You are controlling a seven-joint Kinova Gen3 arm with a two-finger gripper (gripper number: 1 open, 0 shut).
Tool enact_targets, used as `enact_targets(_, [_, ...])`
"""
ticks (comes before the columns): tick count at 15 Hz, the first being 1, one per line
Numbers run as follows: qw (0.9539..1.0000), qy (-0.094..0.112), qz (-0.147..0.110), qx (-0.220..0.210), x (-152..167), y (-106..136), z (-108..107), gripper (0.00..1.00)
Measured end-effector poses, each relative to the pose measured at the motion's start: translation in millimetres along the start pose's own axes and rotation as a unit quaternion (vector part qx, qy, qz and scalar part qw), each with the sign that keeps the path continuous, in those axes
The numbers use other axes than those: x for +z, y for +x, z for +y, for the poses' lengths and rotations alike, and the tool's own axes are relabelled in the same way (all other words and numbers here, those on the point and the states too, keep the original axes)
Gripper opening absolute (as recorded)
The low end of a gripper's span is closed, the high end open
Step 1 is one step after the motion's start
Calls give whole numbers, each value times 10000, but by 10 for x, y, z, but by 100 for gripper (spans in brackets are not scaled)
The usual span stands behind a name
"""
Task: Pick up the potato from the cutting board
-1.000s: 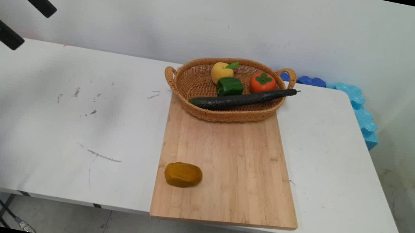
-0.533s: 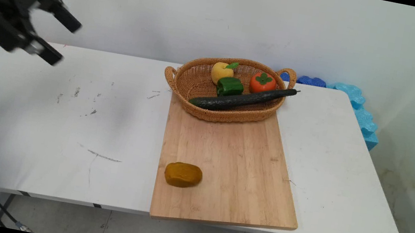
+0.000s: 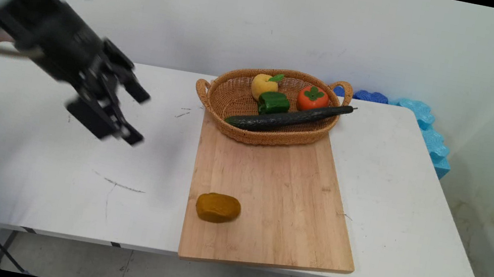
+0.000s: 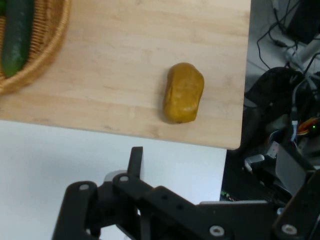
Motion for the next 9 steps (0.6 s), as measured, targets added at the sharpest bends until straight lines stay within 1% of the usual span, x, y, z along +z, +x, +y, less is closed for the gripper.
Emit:
enact_targets(6, [9992,39,-382,67,876,93,96,100])
enact_targets(9, [9986,71,-511,149,1297,131,118,100])
